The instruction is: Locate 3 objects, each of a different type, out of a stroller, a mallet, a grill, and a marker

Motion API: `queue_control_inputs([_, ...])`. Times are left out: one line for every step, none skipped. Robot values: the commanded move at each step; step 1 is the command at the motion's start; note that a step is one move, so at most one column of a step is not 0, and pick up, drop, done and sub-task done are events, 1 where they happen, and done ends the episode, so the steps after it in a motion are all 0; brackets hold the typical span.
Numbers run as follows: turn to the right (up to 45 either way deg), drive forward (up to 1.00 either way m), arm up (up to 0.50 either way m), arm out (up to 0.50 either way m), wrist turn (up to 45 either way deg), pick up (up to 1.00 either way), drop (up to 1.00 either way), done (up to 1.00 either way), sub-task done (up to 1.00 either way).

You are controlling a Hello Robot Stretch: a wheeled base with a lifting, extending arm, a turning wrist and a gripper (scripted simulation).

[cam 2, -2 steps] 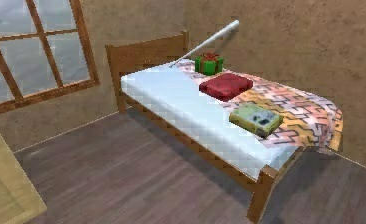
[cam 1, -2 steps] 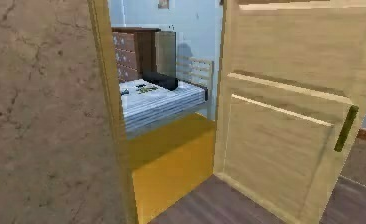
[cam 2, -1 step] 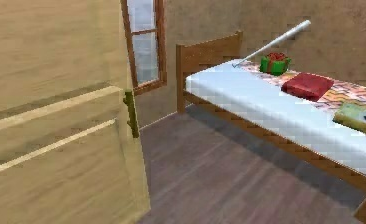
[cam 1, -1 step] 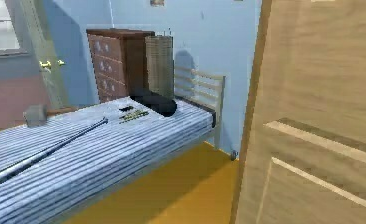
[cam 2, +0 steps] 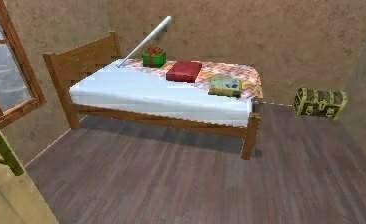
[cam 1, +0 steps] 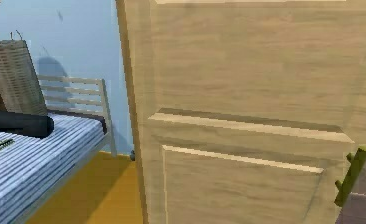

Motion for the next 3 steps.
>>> queue_control_inputs([0.0, 0.05, 0.0, 0.0, 0.0, 0.0, 0.0, 0.0, 0.0])
queue_control_inputs([-12.0, 0.0, 0.0, 0.0, 0.0, 0.0, 0.0, 0.0, 0.0])
queue_control_inputs([0.0, 0.3, 0.0, 0.0, 0.0, 0.0, 0.0, 0.0, 0.0])
